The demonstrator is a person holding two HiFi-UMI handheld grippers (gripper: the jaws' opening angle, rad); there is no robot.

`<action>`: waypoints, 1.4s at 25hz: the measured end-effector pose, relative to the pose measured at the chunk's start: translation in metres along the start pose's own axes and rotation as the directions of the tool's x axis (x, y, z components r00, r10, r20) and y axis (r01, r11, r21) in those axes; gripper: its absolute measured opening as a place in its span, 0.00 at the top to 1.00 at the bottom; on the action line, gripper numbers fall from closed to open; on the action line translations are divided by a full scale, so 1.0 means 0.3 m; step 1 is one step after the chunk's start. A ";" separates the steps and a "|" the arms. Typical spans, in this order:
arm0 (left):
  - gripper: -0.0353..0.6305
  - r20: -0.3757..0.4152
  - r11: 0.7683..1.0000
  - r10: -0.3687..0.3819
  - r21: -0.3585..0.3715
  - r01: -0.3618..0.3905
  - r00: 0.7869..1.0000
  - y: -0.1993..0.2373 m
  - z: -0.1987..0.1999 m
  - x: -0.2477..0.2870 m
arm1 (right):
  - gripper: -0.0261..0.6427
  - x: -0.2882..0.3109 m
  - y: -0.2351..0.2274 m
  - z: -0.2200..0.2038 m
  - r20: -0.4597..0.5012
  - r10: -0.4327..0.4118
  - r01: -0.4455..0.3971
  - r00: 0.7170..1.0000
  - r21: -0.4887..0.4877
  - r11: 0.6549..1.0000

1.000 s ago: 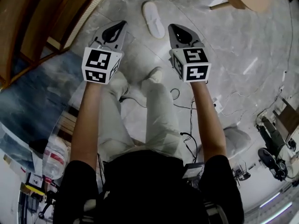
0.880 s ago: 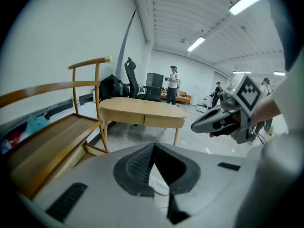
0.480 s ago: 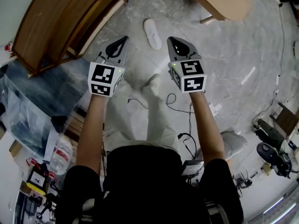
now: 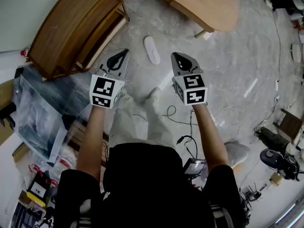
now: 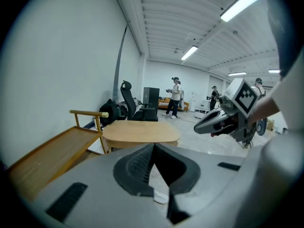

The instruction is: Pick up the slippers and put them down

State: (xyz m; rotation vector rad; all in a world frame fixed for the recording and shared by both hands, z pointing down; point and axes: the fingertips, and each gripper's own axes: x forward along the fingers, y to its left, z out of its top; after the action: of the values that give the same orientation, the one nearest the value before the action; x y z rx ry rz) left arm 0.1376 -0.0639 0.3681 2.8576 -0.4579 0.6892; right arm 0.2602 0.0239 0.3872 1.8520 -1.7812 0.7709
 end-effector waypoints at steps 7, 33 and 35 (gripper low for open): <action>0.94 0.053 1.000 0.009 0.016 -0.010 0.999 -0.097 0.141 -0.100 | 0.96 -0.160 -0.005 0.100 0.055 -0.005 0.006 0.998 -0.027 1.000; 0.94 0.310 0.987 0.117 0.070 -0.145 0.944 -0.485 0.603 -0.424 | 0.96 -0.649 -0.005 0.370 0.369 0.077 -0.043 0.926 -0.100 0.994; 0.94 0.330 0.987 0.120 0.064 -0.149 0.936 -0.503 0.626 -0.440 | 0.96 -0.675 0.005 0.385 0.389 0.087 -0.049 0.917 -0.107 0.993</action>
State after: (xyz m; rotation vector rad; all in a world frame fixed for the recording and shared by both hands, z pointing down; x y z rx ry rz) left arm 0.1543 0.0683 0.1279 3.0570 -0.6908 0.2567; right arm 0.2666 0.0970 0.1658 1.9936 -2.0939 0.3404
